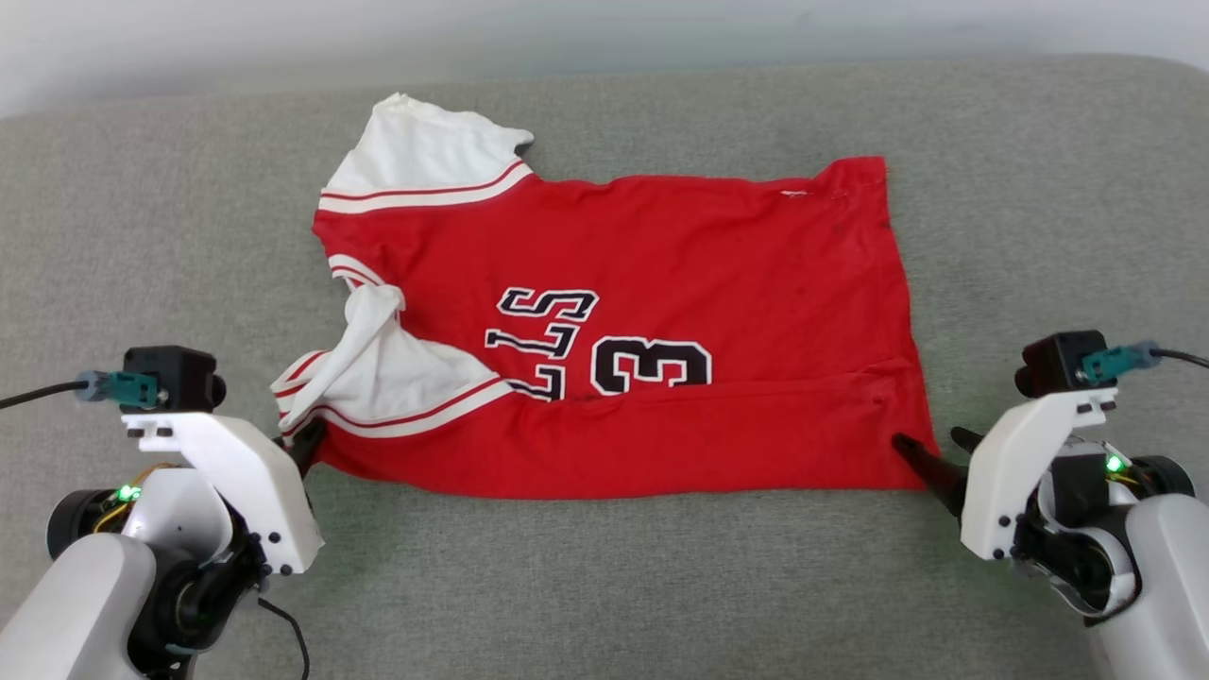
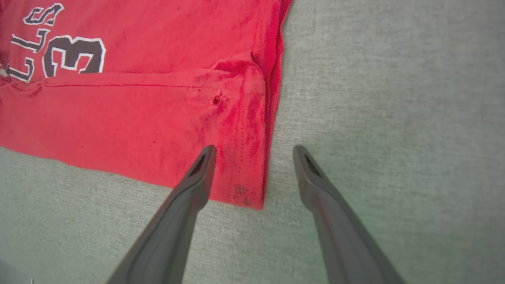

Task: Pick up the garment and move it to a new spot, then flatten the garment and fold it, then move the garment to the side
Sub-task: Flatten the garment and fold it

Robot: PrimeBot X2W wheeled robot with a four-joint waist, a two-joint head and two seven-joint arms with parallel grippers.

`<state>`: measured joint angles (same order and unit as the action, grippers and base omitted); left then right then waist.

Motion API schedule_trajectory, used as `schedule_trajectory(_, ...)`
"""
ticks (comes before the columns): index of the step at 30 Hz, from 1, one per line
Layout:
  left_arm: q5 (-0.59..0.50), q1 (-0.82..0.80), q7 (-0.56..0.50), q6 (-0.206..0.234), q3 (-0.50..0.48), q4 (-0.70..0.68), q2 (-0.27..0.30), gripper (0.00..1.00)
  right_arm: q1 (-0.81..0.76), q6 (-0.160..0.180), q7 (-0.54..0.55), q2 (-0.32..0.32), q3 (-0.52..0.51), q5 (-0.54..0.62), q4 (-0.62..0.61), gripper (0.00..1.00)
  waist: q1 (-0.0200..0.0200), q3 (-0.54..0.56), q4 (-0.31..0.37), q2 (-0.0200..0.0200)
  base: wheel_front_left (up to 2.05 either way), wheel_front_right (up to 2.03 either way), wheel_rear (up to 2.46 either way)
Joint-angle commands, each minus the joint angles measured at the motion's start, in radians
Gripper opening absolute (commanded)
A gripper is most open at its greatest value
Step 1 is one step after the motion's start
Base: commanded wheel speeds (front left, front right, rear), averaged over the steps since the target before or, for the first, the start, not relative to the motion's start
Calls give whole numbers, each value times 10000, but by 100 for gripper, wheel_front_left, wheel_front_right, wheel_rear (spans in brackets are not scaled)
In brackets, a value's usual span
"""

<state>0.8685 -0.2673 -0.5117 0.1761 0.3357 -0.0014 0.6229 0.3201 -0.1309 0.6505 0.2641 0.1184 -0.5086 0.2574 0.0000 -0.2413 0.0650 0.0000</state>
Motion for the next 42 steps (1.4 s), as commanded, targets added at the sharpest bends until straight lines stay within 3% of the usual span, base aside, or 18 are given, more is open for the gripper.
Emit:
schedule_trajectory(1, -68, -139, 65, 17, 40, -62, -53, 0, 277, 4, 57, -30, 130, -85, 302, 100, 0, -218, -180, 0, 0, 0, 0)
schedule_trajectory(6, -144, -302, 163, -80, 206, 38, -237, 0, 754, 2, 427, -213, 899, -534, 1635, 100, 0, -431, -362, 0, 0, 0, 0)
schedule_trajectory(7, -147, -316, 203, -94, 216, 93, -266, 0, 793, 0, 492, -248, 1037, -585, 1836, 46, 0, -439, -380, 0, 0, 0, 0)
schedule_trajectory(9, -87, -307, 238, -65, 214, 204, -334, 0, 867, -12, 541, -318, 1264, -780, 2115, 0, 0, -417, -396, 0, 0, 0, 0)
schedule_trajectory(20, 70, 201, 663, -108, 137, 534, -525, 0, 1168, -9, -99, 393, 1577, -1037, 1800, 0, 0, 480, -298, 0, 0, 0, 0)
schedule_trajectory(31, 273, 2038, 915, 449, -10, -164, -360, 0, -202, -6, 85, 834, 1642, -1182, 669, 0, 0, 2086, -372, 0, 0, 0, 0)
schedule_trajectory(35, 490, 2918, 794, 744, -64, -537, -265, 0, -956, 3, 279, 890, 1435, -1173, 229, 0, 0, 2308, -410, 0, 0, 0, 0)
schedule_trajectory(39, 770, 3421, 601, 772, 114, -476, -468, 0, -1609, 3, 420, 804, 1212, -1023, 179, 0, 0, 2278, -420, 0, 0, 0, 0)
schedule_trajectory(40, 829, 3464, 588, 743, 161, -390, -552, 0, -1722, 3, 361, 762, 1150, -966, 204, 10, 0, 2254, -416, 0, 0, 0, 0)
schedule_trajectory(41, 834, 3482, 600, 703, 206, -266, -596, 19, -1805, 3, 289, 709, 1099, -917, 221, 49, 0, 2222, -403, 0, 0, 0, 0)
schedule_trajectory(42, 865, 3434, 685, 661, 223, -139, -683, 64, -1862, 3, 145, 659, 1039, -847, 238, 100, 0, 2179, -390, 0, 0, 0, 0)
